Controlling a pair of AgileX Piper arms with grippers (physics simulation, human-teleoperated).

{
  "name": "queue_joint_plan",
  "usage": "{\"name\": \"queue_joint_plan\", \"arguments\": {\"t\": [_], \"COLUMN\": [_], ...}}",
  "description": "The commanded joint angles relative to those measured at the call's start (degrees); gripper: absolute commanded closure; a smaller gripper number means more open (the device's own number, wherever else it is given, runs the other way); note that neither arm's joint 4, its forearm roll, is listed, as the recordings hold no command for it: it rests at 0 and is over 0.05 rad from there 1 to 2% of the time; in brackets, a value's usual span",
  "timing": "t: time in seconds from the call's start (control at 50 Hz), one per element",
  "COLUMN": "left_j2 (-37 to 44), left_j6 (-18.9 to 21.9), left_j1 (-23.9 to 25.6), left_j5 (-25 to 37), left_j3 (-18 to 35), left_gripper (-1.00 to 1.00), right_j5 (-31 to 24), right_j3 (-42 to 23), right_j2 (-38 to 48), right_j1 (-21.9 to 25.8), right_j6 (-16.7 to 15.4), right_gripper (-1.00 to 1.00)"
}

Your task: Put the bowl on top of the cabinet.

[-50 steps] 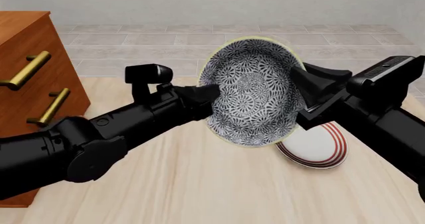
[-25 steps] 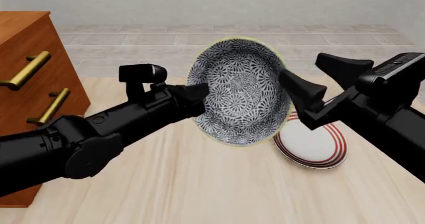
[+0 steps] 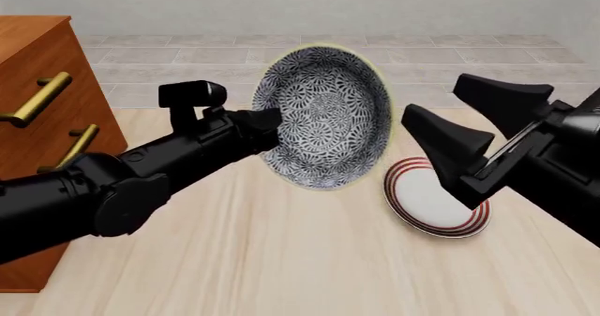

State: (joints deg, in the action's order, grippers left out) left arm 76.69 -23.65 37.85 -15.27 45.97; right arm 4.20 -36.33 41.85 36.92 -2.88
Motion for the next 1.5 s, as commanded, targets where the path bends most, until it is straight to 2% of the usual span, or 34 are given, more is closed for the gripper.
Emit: {"name": "queue_joint_plan", "arguments": {"t": [0.02,0.34,0.42,0.48,0.54,0.64,0.66,0.72,0.9,0.94,1.0,1.04,1.08,1.24,1.42,1.5], "left_j2": [-1.78,-7.15,-9.03,-10.7,-13.16,-16.04,-17.11,-18.51,-24.11,-24.66,-25.61,-26.3,-27.06,-29.9,-32.62,-34.99], "left_j6": [-0.11,0.02,-0.16,0.02,1.19,2.11,2.08,1.35,0.7,0.62,-0.29,-0.68,-2.62,-3.14,-3.85,-3.6], "left_j1": [-1.53,-5.1,-5.96,-6.19,-5.89,-5.66,-5.98,-6.32,-6.87,-6.93,-7.46,-7.76,-8.04,-9.18,-11.58,-11.66], "left_j5": [0.97,3.84,4.74,5.39,7.14,8.96,9.12,10.2,12.14,12.47,12.71,12.84,12.77,13.25,13.6,15.68], "left_j3": [0.7,-0.24,-1.13,-1.75,-2.13,-2.25,-2.51,-2.82,-4.78,-5.11,-5.8,-6.22,-7.19,-8.41,-9.82,-9.21], "left_gripper": [1.0,1.0,1.0,1.0,1.0,1.0,1.0,1.0,1.0,1.0,1.0,1.0,1.0,1.0,1.0,1.0], "right_j5": [-2.33,-1.97,-0.34,2.31,3.79,5.49,6.22,7.06,12.95,14.19,15.88,16.41,17.74,23.74,28.55,29.87], "right_j3": [-0.12,1.67,3.49,5.75,7.3,9.01,9.66,10.44,15.74,16.77,18.08,18.83,19.94,23.82,25.74,26.37], "right_j2": [-3.21,-4.58,-4.16,-2.61,-1.58,-1.31,-1.25,-1.58,-0.05,0.2,0.75,0.11,0.27,1.87,4.64,5.14], "right_j1": [1.01,-1.23,-3.41,-6.64,-8.21,-10.38,-11.03,-12.13,-15.59,-16.69,-17.25,-17.68,-18.35,-21.15,-22.42,-22.57], "right_j6": [0.05,-0.46,-2.45,-8.39,-7.78,-9.21,-10.45,-8.75,-9.21,-7.71,-8.16,-7.31,-8.77,-9.79,-8.55,-8.04], "right_gripper": [-1.0,-1.0,-1.0,-1.0,-1.0,-1.0,-1.0,-1.0,-1.0,-1.0,-1.0,-1.0,-1.0,-1.0,-1.0,-1.0]}}
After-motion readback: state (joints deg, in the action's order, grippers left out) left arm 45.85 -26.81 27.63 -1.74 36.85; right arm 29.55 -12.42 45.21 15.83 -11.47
